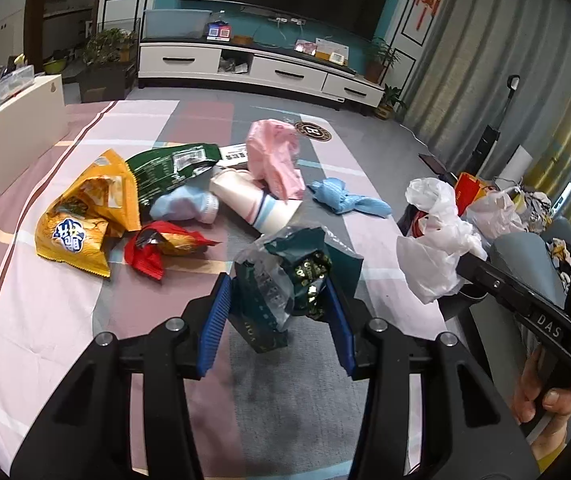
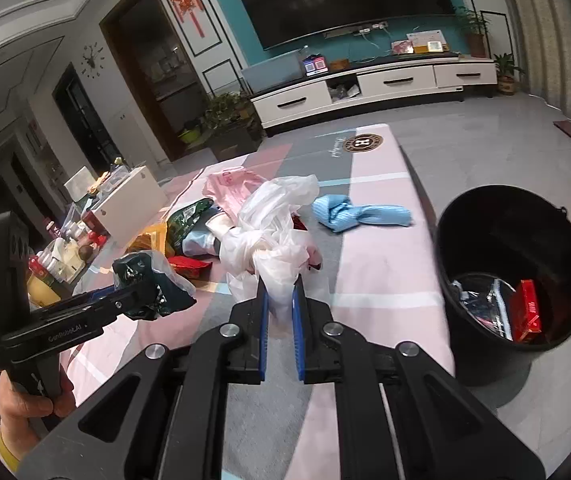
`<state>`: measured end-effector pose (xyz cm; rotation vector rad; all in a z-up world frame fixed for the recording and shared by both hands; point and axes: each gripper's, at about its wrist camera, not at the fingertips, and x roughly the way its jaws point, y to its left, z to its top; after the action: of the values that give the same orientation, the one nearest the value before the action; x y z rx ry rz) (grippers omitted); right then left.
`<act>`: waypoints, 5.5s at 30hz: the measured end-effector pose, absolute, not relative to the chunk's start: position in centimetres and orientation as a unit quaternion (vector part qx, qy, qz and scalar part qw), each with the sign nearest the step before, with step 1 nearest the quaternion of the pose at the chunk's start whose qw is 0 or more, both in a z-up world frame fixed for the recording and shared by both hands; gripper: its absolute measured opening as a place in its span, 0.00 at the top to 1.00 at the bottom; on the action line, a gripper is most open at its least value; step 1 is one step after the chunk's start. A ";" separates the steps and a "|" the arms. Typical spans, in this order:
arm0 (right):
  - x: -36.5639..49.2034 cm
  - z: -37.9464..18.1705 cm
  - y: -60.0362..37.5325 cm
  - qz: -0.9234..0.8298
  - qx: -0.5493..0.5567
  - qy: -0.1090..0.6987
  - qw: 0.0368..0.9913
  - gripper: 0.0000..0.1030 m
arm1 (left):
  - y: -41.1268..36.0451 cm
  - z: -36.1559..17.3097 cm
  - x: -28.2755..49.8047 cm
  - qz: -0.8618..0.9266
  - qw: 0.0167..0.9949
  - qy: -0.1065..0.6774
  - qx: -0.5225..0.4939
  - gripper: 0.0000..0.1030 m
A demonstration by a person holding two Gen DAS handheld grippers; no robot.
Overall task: Collect trash
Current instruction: 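Carry the green bag and white plastic bag over the bin and release both, then grasp the red snack bag with the left tool while the right tool moves toward the blue cloth, then grasp the blue cloth with the right tool while the left tool holds the red bag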
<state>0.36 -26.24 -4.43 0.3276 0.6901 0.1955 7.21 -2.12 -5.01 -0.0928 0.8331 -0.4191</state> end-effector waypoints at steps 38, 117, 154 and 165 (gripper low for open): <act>-5.0 -7.2 -39.2 -0.067 0.266 0.284 0.919 0.89 | -21.3 -3.5 6.5 -0.316 0.871 0.362 0.096 0.54; 0.7 -7.9 -25.7 0.032 0.171 0.425 0.889 0.34 | 5.1 -10.6 6.9 -0.132 0.893 0.428 -0.048 0.06; 4.4 -11.0 -26.0 0.023 0.178 0.448 0.876 0.34 | 4.0 -10.8 12.4 -0.219 0.866 0.447 -0.050 0.69; 12.0 -9.6 -24.5 0.034 0.054 0.390 0.918 0.34 | 2.4 -8.9 11.6 -0.224 0.857 0.443 -0.137 0.68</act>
<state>11.95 -24.45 -9.58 0.1103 0.8026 0.0694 11.58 2.45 -8.91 -0.2868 0.9308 -0.4699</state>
